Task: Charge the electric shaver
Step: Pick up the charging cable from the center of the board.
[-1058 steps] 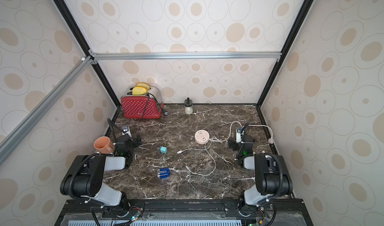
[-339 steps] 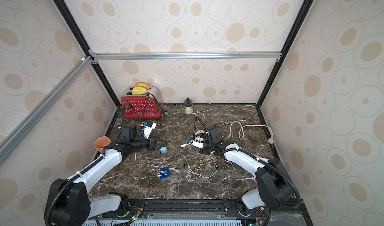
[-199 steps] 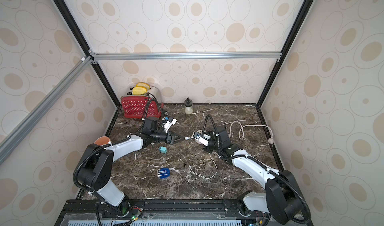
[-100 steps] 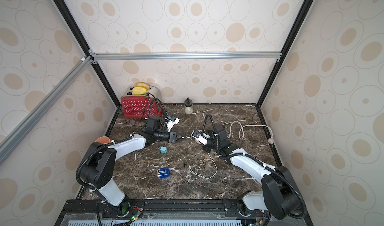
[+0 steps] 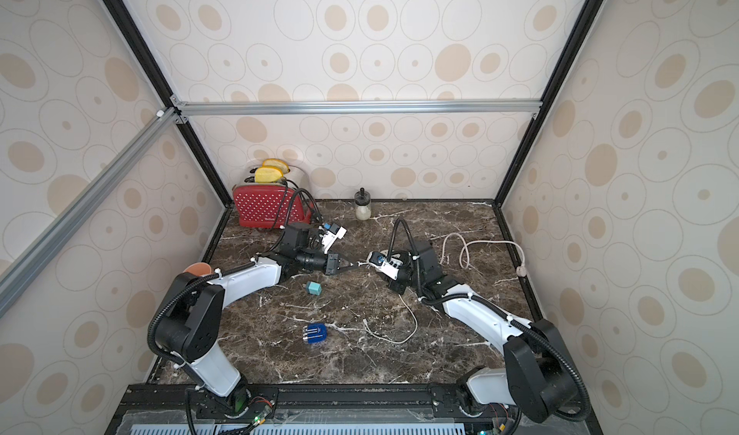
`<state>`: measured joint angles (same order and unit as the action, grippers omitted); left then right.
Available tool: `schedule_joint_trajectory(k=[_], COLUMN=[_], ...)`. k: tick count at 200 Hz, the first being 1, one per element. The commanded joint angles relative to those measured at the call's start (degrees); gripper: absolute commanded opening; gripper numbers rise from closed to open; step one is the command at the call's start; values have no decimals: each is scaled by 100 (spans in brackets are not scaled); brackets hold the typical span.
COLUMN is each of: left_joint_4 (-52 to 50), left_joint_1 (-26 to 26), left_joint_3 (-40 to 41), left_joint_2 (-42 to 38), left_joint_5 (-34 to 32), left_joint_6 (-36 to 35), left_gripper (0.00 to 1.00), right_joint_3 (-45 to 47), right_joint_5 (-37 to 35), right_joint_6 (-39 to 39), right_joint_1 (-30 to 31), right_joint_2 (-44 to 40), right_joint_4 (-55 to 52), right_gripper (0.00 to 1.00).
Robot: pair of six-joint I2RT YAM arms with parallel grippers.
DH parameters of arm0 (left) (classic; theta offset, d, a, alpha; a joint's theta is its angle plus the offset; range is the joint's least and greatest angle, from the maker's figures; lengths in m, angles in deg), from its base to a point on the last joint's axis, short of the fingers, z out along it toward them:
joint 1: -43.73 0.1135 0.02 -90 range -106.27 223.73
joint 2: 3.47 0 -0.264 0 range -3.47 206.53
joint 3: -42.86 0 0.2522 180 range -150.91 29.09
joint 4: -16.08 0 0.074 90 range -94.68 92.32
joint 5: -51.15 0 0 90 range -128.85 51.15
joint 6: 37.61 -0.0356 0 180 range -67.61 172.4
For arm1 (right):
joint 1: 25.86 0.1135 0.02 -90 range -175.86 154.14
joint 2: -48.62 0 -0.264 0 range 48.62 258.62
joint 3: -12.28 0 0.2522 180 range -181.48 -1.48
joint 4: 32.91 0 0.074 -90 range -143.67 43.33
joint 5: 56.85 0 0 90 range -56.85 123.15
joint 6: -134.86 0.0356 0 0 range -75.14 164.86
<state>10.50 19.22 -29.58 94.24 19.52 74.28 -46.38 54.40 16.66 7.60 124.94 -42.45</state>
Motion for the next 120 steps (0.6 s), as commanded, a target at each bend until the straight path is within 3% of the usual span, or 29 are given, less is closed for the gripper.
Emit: schedule_joint_trajectory(k=[1, 72, 120], left_joint_4=[-98, -71, -362], left_joint_1=[-28, -27, -28], left_joint_3=[-266, -441, -566], left_joint_2=[-64, 104, 231], left_joint_5=[83, 469, 683], left_joint_6=[-173, 49, -6], left_gripper=[0, 0, 0], right_joint_3=[-227, -131, -44], right_joint_5=[485, 933, 933], right_joint_6=[-221, -376, -291], right_joint_1=[28, 251, 261], right_joint_2=[85, 478, 555], right_joint_4=[29, 1045, 1547], right_gripper=[37, 36, 29])
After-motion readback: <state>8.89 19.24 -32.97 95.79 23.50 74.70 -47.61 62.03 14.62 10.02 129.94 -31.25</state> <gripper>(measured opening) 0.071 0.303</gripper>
